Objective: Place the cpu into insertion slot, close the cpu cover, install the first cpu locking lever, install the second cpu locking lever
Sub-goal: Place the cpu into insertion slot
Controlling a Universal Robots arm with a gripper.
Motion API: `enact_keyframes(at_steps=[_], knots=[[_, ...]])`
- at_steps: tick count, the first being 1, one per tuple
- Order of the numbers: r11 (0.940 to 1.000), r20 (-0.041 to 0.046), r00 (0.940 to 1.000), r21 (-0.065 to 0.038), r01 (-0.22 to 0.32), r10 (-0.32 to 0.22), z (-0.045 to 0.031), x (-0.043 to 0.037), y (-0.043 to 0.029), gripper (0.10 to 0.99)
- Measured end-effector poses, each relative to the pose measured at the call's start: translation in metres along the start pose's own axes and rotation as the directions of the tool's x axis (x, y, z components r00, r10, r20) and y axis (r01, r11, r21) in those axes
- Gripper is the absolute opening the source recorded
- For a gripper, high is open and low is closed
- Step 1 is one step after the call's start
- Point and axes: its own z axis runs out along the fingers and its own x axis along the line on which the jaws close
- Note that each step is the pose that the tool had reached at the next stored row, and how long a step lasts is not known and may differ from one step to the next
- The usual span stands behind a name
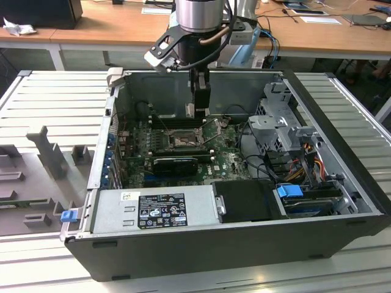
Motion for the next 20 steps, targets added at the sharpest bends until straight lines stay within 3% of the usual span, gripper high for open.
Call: enact_keyframes(at_steps=[10, 13, 20], knots=[[1.0, -0.0047, 1.0, 0.0, 0.005, -0.005, 0.022, 0.0, -0.0032, 0.525], [1.0, -0.0338, 0.9994, 0.001, 0.003, -0.003, 0.0258, 0.0, -0.0043, 0.525], [1.0, -0.034, 0.9994, 0.0, 0.005, -0.005, 0.0364, -0.0001, -0.0136, 0.525]])
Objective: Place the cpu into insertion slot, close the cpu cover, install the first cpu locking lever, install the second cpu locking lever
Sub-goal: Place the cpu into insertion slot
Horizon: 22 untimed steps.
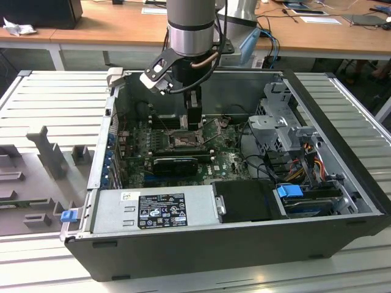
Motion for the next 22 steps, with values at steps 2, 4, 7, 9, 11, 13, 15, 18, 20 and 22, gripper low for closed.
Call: enact_keyframes(at_steps=[2, 4, 7, 9, 11, 13, 15, 18, 20, 22], knots=[[1.0, -0.0001, 1.0, 0.0, 0.0, 0.0, 0.0014, -0.0001, -0.0001, 0.525], [1.0, 0.0004, 1.0, 0.0, 0.0, 0.0, 0.0032, -0.0001, -0.0003, 0.525], [1.0, 0.0004, 1.0, -0.002, 0.0, 0.0, 0.0079, -0.0003, -0.0008, 0.525], [1.0, 0.0002, 1.0, -0.002, 0.002, -0.002, 0.0127, -0.0005, -0.0014, 0.525], [0.9998, -0.0012, 0.9998, -0.002, 0.021, -0.021, 0.0161, -0.0006, -0.0017, 0.525], [0.9987, -0.0033, 0.9987, -0.001, 0.051, -0.051, 0.0209, -0.0006, -0.0024, 0.525], [0.9986, -0.0034, 0.9986, -0.001, 0.053, -0.053, 0.0237, 0.0021, -0.0058, 0.525], [0.9986, -0.0035, 0.9986, -0.001, 0.053, -0.053, 0.0315, 0.0075, -0.0082, 0.525], [0.9986, -0.0034, 0.9986, -0.001, 0.053, -0.053, 0.0364, 0.0092, -0.0102, 0.525], [0.9988, -0.0032, 0.9988, -0.001, 0.05, -0.05, 0.0402, 0.0114, -0.0133, 0.525]])
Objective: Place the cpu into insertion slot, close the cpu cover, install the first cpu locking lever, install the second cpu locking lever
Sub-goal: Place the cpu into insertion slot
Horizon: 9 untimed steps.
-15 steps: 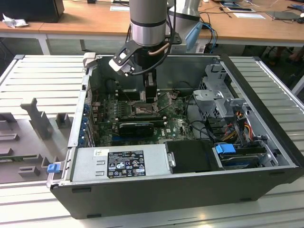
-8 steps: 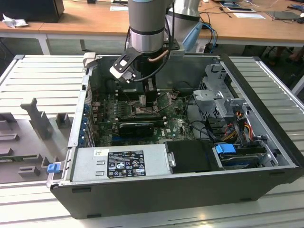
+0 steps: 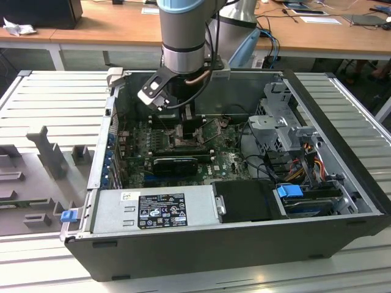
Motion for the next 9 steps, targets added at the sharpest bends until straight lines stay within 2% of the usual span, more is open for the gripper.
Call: enact_keyframes(at_steps=[2, 4, 9], knots=[[1.0, 0.0004, 1.0, 0.0, -0.005, 0.005, 0.0016, 0.0022, -0.0026, 0.525], [1.0, 0.0003, 1.0, 0.0, -0.008, 0.008, 0.0067, 0.0066, -0.0032, 0.525], [1.0, 0.0006, 1.0, 0.0, -0.008, 0.008, 0.0186, 0.0103, -0.004, 0.525]])
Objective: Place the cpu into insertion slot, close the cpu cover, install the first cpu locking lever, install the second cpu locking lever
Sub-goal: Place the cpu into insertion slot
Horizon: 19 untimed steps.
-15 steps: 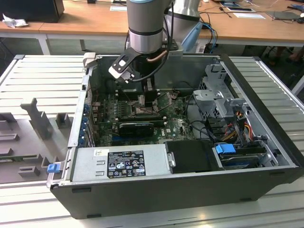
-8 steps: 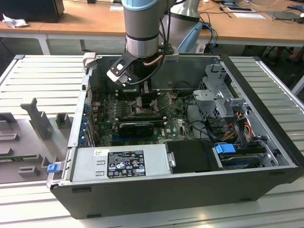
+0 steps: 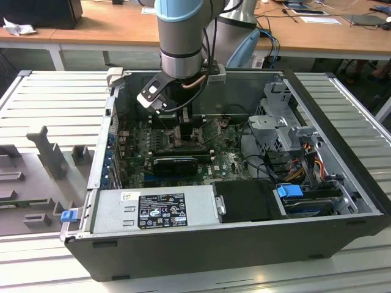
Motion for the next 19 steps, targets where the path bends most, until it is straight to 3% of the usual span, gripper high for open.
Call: enact_keyframes(at_steps=[4, 19], knots=[[0.9999, 0.0013, 0.9999, -0.001, -0.017, 0.017, 0.009, -0.0003, 0.0, 0.525], [0.9992, 0.0032, 0.9992, -0.001, -0.04, 0.04, 0.0158, -0.0006, 0.0005, 0.525]])
